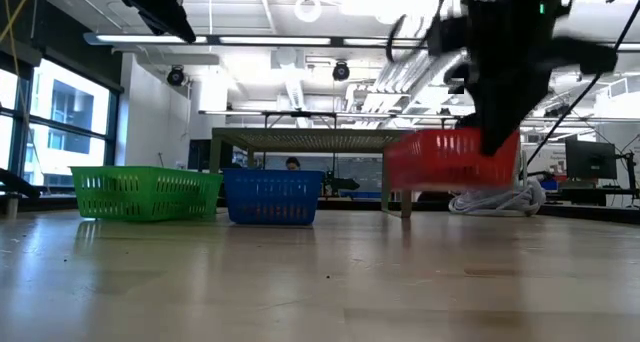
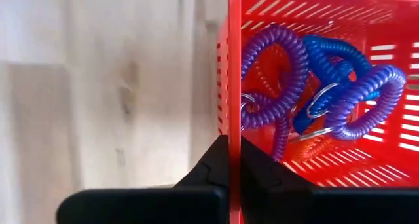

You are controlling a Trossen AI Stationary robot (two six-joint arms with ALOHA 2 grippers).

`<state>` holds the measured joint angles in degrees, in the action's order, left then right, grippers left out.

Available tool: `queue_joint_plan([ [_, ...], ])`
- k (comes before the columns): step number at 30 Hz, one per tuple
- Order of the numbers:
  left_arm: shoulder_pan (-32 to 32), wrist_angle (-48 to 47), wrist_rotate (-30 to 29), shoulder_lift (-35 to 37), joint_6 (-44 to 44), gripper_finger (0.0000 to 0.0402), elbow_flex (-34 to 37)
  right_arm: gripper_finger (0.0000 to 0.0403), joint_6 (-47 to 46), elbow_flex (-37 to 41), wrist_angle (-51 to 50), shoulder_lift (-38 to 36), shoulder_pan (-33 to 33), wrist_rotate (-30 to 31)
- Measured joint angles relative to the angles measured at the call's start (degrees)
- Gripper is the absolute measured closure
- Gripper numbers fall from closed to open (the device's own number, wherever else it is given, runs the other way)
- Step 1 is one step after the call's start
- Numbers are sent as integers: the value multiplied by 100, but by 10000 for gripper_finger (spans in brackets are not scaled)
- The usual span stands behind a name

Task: Pick & Place Office Desk Supplies
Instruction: Put the red bin on the shelf

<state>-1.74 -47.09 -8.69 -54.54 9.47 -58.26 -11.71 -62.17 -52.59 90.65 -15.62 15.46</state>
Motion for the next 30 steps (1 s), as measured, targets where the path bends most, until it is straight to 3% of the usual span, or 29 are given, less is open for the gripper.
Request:
queue_joint_plan([
  [6, 0, 1, 1, -139, 0, 401, 0, 399, -73, -929, -956, -1, -320, 304],
  [15, 0, 3, 18, -162, 500, 401, 0, 400, 367, -2222, -1830, -2, -138, 988],
  [26, -2, 2, 20, -162, 1105, 401, 0, 400, 2041, -3114, -1603, -2, 997, 1126],
  [30, -2, 2, 19, -162, 1145, 401, 0, 400, 2588, -3131, -1134, -2, 1625, 560],
])
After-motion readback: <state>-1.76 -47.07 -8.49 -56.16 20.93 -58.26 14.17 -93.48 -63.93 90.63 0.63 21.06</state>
